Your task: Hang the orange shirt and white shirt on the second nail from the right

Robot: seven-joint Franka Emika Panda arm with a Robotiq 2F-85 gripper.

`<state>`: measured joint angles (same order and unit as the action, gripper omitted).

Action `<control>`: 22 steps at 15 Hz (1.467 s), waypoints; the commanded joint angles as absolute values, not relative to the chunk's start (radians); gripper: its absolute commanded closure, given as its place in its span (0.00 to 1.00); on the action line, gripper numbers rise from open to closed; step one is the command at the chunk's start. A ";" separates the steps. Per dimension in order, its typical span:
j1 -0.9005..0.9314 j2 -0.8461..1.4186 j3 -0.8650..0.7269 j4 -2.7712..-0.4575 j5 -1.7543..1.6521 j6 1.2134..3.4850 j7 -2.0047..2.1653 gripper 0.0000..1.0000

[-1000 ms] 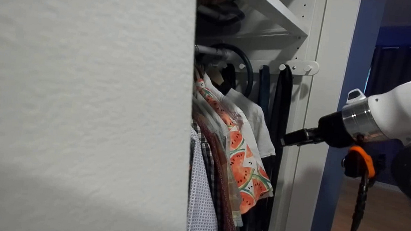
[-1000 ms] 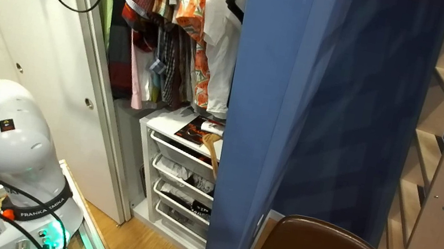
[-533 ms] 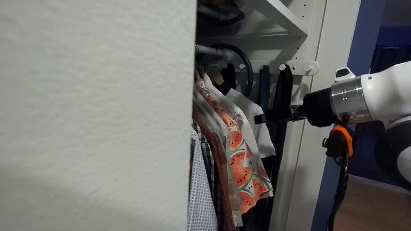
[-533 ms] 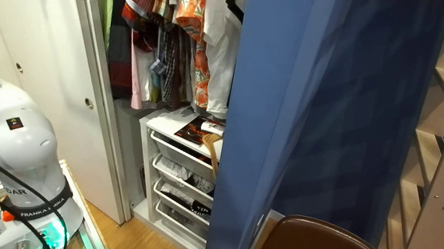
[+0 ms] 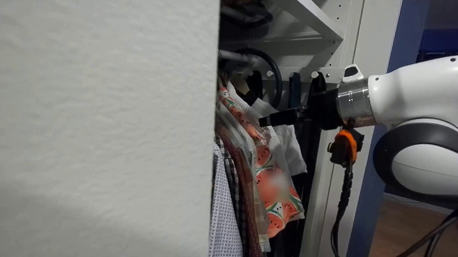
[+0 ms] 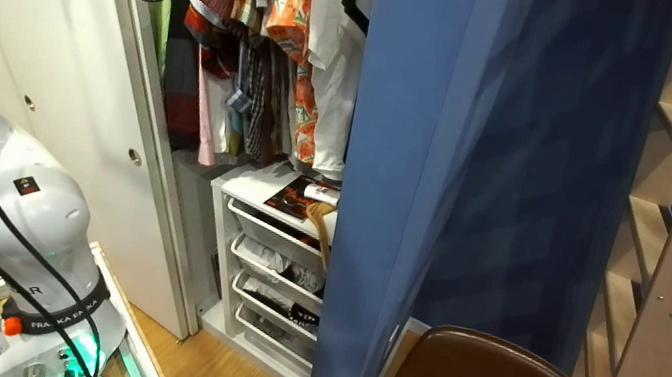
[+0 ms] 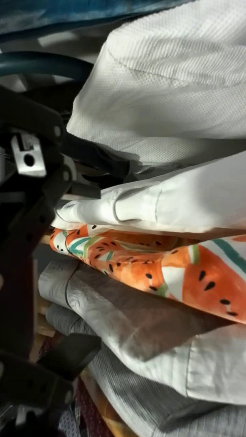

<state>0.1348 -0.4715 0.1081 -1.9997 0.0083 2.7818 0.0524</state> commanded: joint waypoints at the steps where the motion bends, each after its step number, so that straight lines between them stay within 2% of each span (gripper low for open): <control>1: 0.153 -0.375 0.111 -1.907 0.014 2.806 0.000 0.00; 10: 0.149 -0.249 0.099 -1.806 0.018 2.833 -0.056 0.00; 22: 0.154 -0.197 0.084 -1.710 0.020 2.850 -0.070 0.00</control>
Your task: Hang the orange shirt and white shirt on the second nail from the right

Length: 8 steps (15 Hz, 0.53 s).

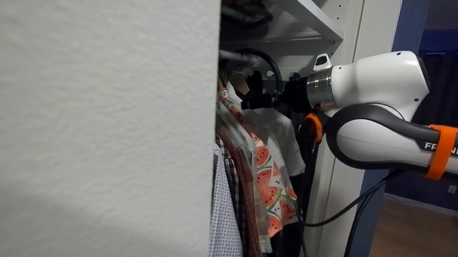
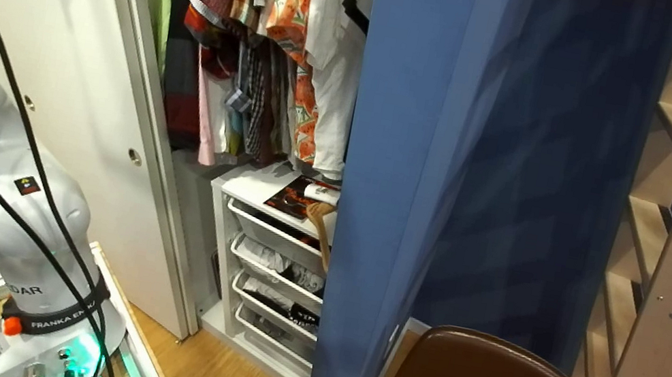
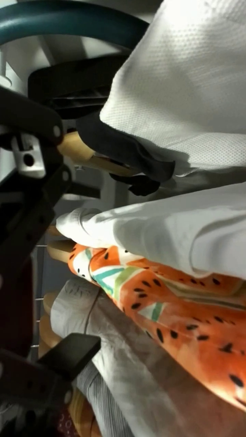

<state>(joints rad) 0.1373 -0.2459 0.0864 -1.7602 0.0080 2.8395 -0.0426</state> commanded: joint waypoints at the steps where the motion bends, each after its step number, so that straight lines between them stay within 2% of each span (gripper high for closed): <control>1: 0.158 -0.187 0.086 -1.705 0.020 2.852 -0.075 0.00; 8: 0.107 -0.098 0.107 -1.657 -0.075 2.943 -0.020 0.00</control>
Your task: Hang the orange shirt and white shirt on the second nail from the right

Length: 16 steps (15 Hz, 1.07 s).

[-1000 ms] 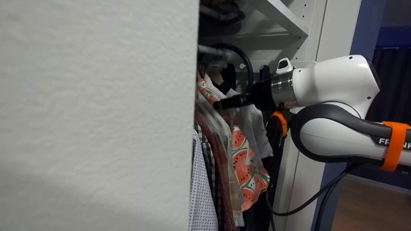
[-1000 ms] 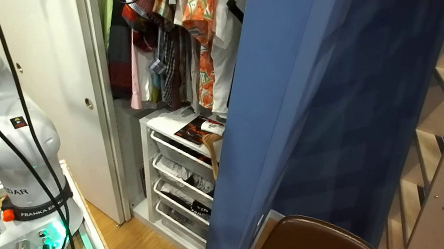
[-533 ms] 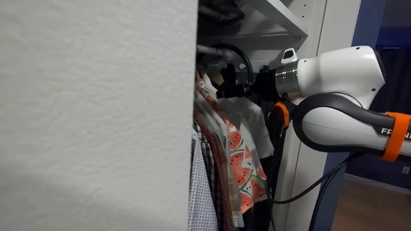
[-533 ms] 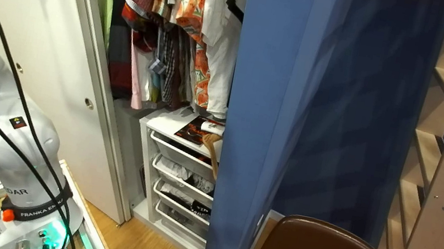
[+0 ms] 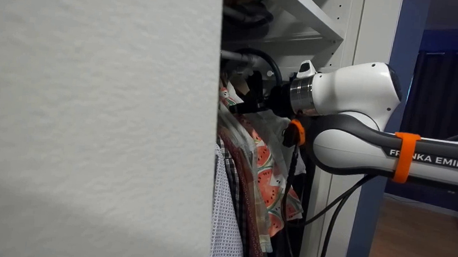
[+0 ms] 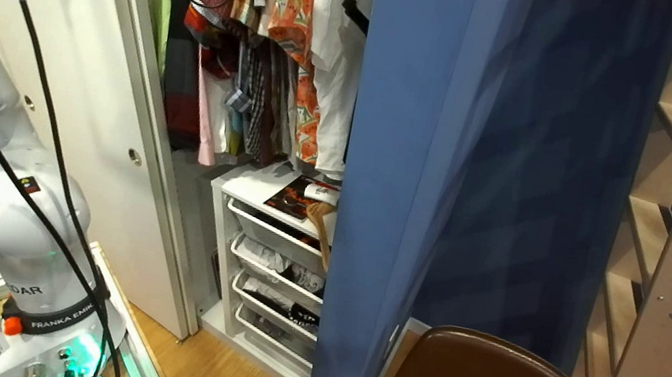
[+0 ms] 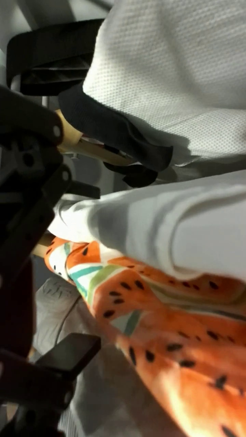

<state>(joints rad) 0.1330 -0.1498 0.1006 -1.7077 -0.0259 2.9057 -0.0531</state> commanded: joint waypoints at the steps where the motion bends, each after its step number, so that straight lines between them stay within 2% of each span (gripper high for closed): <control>1: 0.105 -0.087 0.107 -1.649 -0.080 2.947 -0.021 0.00; 4: 0.116 -0.060 0.110 -1.625 -0.051 2.910 -0.053 0.00; 5: 0.120 -0.055 0.112 -1.624 -0.048 2.901 -0.062 0.04; 6: 0.130 -0.053 0.112 -1.626 -0.037 2.890 -0.079 0.26; 8: 0.143 -0.045 0.114 -1.624 -0.022 2.880 -0.099 0.31; 16: 0.139 -0.058 0.115 -1.632 0.000 2.933 -0.061 0.86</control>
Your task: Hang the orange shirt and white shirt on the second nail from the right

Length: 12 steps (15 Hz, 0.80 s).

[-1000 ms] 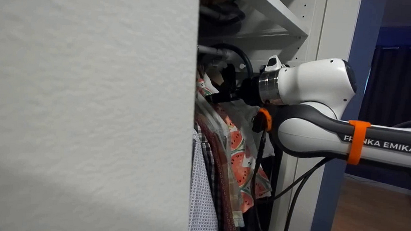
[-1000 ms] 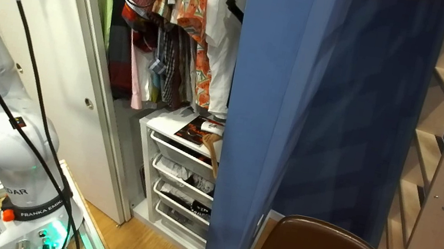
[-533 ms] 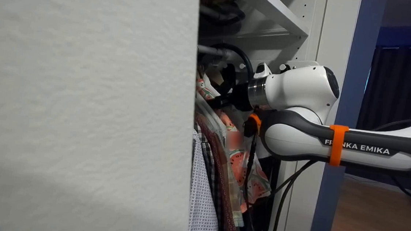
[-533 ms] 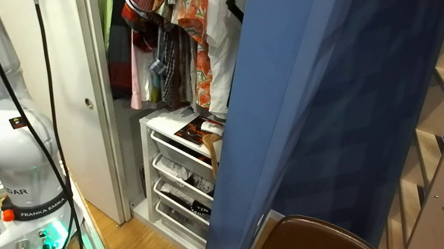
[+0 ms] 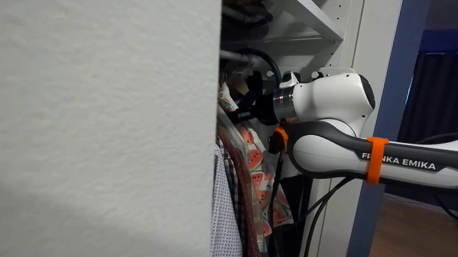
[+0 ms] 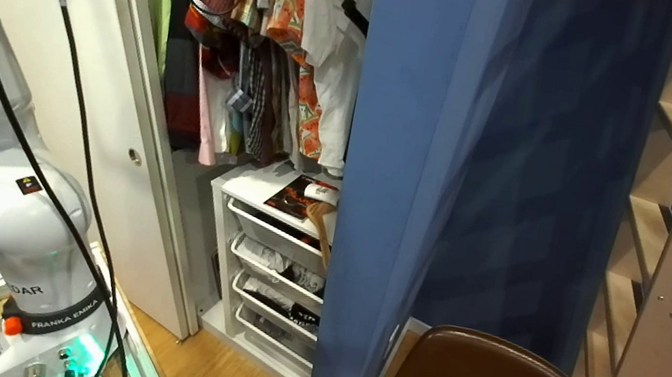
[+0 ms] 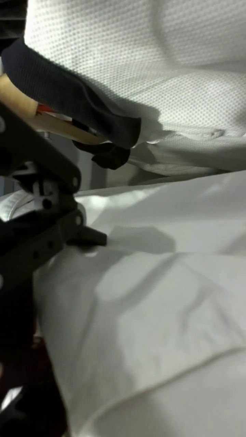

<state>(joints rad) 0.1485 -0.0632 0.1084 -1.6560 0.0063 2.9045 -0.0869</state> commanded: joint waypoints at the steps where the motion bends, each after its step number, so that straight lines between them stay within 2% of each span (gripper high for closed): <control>1: 0.137 -0.060 0.114 -1.636 0.002 2.943 -0.051 0.93; 3: 0.135 -0.063 0.115 -1.643 0.008 2.970 -0.035 0.92; 6: 0.135 -0.068 0.114 -1.651 0.022 2.989 -0.001 0.99; 7: 0.134 -0.070 0.113 -1.654 0.026 2.992 0.006 0.96; 12: 0.156 -0.084 0.103 -1.663 0.127 2.998 -0.003 0.96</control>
